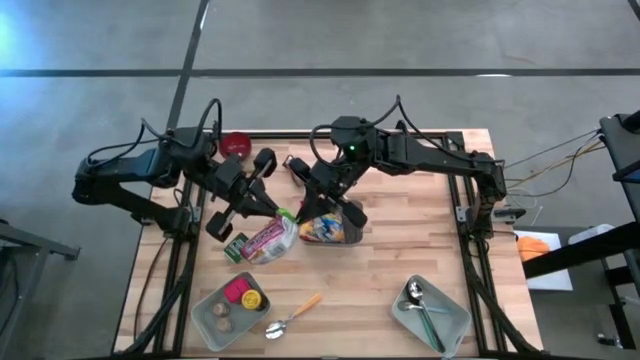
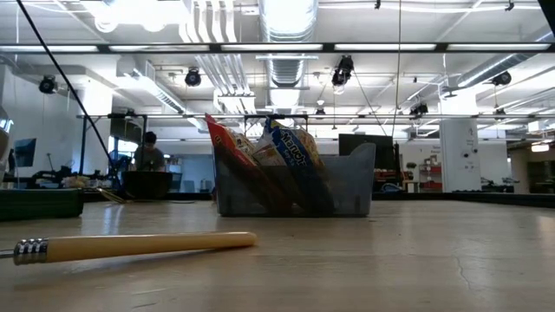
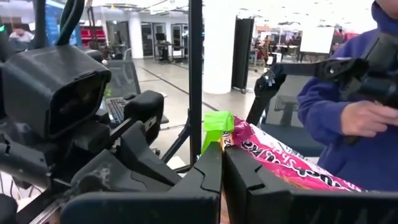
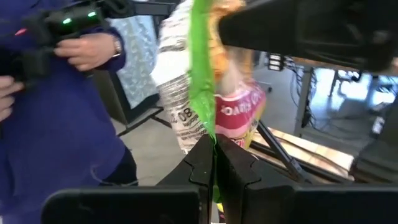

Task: Pick & Place Food Item
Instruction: Put the green noodle pack into the black bin

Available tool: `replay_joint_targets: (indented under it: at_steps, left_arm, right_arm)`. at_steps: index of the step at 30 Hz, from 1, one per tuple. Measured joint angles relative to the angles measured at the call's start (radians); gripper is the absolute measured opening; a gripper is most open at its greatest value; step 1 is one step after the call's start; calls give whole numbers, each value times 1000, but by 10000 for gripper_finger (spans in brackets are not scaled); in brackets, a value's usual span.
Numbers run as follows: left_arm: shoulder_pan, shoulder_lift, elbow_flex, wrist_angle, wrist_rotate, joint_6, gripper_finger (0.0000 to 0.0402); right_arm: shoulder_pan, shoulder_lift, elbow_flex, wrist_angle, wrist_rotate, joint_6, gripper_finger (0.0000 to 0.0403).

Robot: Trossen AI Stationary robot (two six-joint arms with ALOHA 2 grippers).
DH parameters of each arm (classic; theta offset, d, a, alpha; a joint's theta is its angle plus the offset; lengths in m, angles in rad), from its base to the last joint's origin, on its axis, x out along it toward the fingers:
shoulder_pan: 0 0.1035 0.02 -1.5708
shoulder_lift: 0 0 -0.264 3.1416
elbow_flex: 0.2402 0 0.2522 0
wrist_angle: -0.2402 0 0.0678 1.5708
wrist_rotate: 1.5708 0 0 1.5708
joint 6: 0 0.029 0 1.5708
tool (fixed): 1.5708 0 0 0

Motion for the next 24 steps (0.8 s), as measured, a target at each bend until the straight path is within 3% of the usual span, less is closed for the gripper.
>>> replay_joint_targets:
  at_steps: [10, 14, 24]
  left_arm:
    - [0, -4, 0, -38, -5, -97, 1]
    - [7, -20, 0, -73, -80, -124, 10]
    - [55, -68, 1, -129, -107, -254, 150]
  right_arm:
    - [0, -1, 0, -8, 82, 145, 7]
    - [0, -5, -1, -16, 103, 190, 7]
    - [0, -8, -1, -57, 125, 218, 7]
